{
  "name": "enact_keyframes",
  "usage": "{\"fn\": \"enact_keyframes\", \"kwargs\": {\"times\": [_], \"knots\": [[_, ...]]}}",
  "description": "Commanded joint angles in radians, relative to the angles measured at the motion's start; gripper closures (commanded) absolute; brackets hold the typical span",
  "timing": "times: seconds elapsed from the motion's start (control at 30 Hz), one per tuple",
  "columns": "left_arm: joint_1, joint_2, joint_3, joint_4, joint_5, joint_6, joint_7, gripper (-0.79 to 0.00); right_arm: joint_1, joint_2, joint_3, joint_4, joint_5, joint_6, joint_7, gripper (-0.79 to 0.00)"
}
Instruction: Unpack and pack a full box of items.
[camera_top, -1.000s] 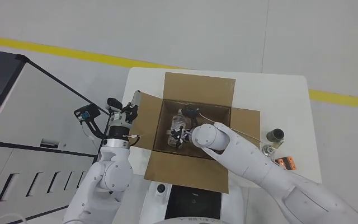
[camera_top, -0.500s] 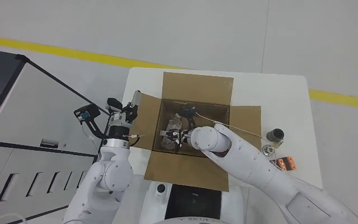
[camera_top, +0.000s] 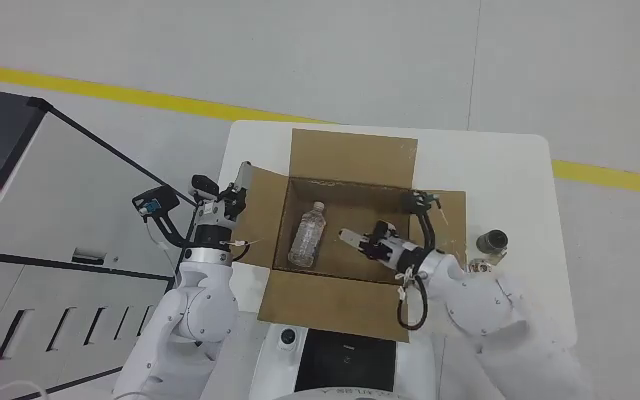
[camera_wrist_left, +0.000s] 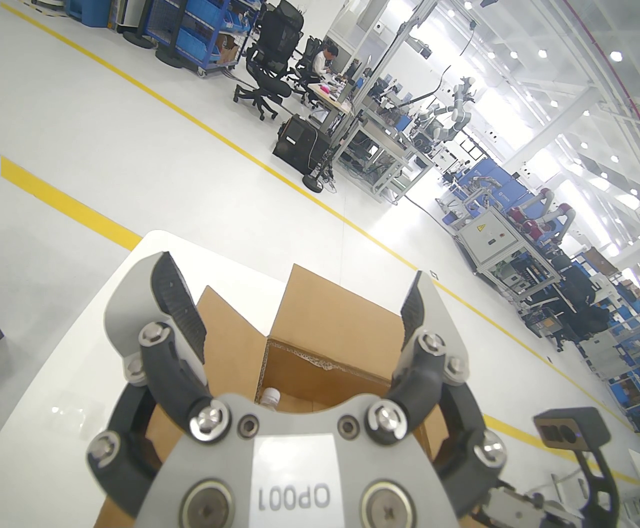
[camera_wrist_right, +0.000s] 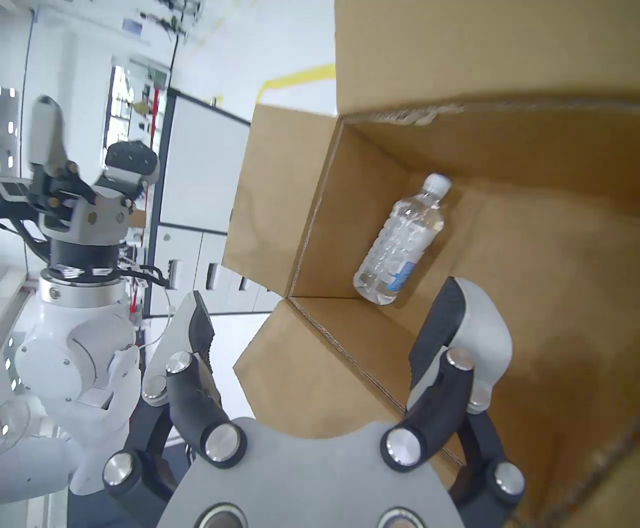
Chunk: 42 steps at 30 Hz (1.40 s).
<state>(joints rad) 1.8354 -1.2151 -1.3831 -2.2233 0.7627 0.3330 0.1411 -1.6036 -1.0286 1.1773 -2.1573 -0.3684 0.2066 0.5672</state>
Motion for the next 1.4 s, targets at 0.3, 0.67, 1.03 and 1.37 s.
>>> {"fn": "enact_keyframes", "kwargs": {"times": [0.3, 0.67, 1.03, 1.37], "knots": [[0.0, 0.0, 0.0, 0.0, 0.0, 0.0, 0.0, -0.785, -0.228, 0.023, 0.228, -0.067, 0.022, -0.074, -0.06, -0.742], [0.0, 0.0, 0.0, 0.0, 0.0, 0.0, 0.0, -0.785, -0.228, 0.023, 0.228, -0.067, 0.022, -0.074, -0.06, -0.742], [0.0, 0.0, 0.0, 0.0, 0.0, 0.0, 0.0, -0.785, -0.228, 0.023, 0.228, -0.067, 0.022, -0.074, -0.06, -0.742], [0.0, 0.0, 0.0, 0.0, 0.0, 0.0, 0.0, -0.785, -0.228, 0.023, 0.228, -0.067, 0.022, -0.074, -0.06, -0.742]]}}
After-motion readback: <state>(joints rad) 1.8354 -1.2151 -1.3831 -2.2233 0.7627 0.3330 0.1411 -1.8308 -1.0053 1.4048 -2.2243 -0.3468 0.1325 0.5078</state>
